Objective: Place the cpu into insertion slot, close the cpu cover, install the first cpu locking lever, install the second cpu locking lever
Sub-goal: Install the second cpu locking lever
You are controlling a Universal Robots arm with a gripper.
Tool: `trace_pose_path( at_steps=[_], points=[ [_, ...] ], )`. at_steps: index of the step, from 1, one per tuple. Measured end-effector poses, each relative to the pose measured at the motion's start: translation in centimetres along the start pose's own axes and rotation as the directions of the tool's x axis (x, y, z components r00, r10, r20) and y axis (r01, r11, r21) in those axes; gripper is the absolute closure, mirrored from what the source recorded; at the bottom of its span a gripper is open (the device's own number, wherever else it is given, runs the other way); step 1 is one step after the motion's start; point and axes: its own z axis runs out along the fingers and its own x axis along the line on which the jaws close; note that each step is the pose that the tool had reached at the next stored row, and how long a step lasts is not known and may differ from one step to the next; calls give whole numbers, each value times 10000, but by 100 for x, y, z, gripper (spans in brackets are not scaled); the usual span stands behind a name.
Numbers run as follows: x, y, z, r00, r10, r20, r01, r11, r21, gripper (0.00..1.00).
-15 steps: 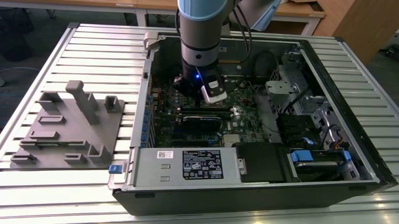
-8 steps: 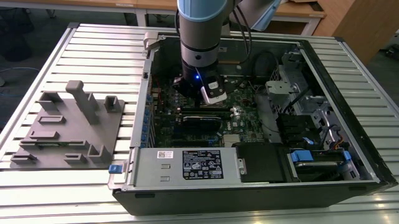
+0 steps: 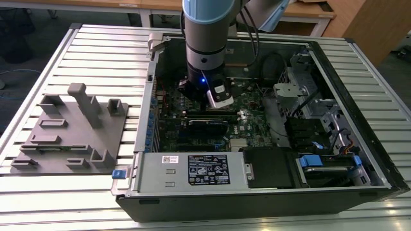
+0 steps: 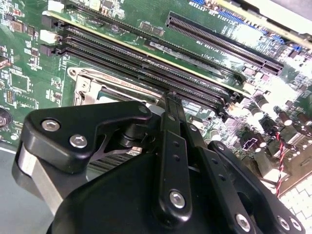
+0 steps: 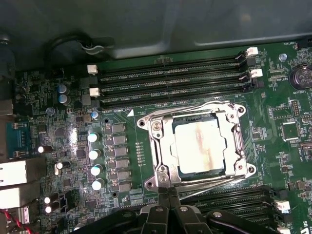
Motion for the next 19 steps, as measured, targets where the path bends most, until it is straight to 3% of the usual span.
trace_pose_path(
  at_steps=[13,19],
  points=[
    [11,-28,40,10000,22,-72,-25,9989,-462,89],
    [44,-39,69,9999,29,-97,-35,9980,-624,89]
  ],
)
